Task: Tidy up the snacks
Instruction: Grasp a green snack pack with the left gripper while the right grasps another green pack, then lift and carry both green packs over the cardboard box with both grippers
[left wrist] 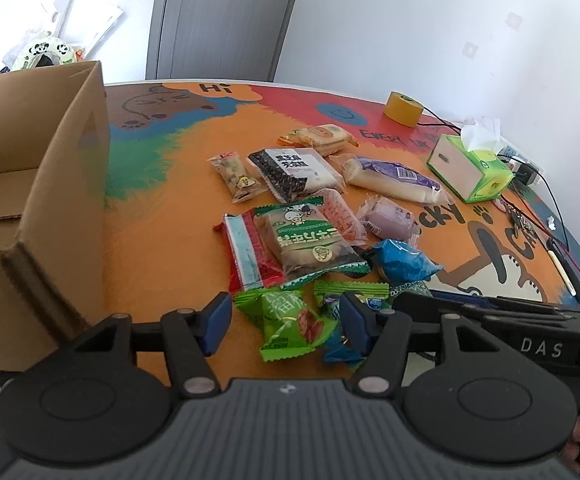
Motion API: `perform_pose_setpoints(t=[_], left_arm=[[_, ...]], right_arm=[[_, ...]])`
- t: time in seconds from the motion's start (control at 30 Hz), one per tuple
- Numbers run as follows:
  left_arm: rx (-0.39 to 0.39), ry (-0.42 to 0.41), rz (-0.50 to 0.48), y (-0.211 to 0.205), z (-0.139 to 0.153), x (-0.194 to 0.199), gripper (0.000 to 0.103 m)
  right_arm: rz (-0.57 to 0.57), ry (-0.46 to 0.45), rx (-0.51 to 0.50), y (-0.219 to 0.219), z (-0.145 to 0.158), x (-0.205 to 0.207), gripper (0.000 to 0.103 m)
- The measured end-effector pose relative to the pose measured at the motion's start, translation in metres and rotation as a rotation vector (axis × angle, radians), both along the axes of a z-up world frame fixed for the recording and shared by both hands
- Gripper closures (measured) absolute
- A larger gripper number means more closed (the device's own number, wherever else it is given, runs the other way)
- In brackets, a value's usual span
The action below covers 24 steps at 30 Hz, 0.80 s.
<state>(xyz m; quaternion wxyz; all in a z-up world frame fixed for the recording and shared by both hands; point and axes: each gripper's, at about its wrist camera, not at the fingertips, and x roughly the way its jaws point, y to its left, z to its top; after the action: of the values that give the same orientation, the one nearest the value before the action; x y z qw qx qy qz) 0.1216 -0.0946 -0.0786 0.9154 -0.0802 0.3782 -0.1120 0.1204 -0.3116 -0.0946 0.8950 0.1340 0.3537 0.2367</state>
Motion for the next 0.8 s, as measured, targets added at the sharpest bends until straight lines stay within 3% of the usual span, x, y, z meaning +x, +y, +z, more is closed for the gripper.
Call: perform_pose_setpoints(t=[0.2, 0.37, 0.8], left_arm=[[-0.060, 0.019, -0.010, -0.001, -0.002, 0.001, 0.061], [-0.052, 0.015, -0.008, -0.005, -0.003, -0.003, 0.075], [-0.061, -0.007, -0.009, 0.002, 0.003, -0.025, 0.079]], right_arm=[[-0.005, -0.012, -0.019, -0.006, 0.001, -0.007, 0.065], [-0.046, -0.012, -0.032, -0.018, 0.002, -0.018, 0.066], [-0.085, -0.009, -0.074, -0.016, -0.001, -0.030, 0.064]])
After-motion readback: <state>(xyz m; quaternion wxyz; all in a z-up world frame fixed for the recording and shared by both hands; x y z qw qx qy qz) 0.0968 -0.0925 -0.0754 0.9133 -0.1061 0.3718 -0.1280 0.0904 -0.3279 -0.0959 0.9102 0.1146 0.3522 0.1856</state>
